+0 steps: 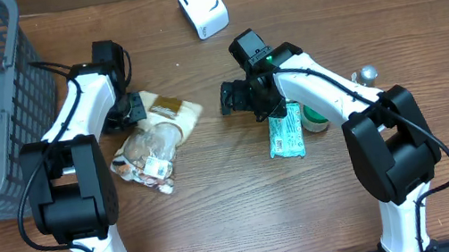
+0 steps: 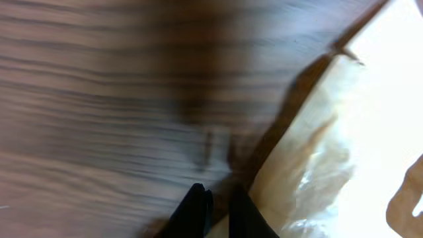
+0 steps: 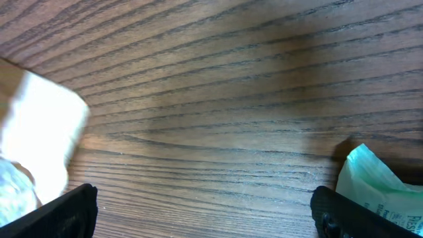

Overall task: Scan the item barcode
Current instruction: 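Move the left gripper right over the Pantree snack bag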

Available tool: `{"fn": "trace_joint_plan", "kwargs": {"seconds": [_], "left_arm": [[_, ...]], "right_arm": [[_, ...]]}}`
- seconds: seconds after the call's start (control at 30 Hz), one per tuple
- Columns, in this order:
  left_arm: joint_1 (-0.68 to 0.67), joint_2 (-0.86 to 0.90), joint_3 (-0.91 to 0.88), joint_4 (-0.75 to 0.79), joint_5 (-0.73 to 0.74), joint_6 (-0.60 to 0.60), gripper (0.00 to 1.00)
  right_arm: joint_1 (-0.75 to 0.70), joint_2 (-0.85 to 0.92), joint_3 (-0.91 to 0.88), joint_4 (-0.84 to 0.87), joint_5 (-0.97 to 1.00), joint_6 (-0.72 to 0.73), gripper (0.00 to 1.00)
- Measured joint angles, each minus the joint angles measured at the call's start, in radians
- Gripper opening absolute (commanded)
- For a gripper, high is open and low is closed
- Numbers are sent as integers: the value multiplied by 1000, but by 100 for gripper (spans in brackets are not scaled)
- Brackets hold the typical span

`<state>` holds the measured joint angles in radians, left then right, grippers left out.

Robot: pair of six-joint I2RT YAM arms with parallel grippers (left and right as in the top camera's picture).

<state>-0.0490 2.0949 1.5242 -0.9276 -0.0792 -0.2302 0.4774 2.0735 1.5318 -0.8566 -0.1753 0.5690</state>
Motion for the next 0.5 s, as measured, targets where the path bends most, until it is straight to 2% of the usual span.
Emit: {"fn": "trace_joint_plan", "kwargs": {"seconds": [0.23,0.5], "left_arm": [[-10,0,0,-38,231,82,11],[-34,0,0,-105,312,107,10]], "right_arm": [[0,0,0,-1,0,0,100],[0,0,0,-13,0,-1,100]]}}
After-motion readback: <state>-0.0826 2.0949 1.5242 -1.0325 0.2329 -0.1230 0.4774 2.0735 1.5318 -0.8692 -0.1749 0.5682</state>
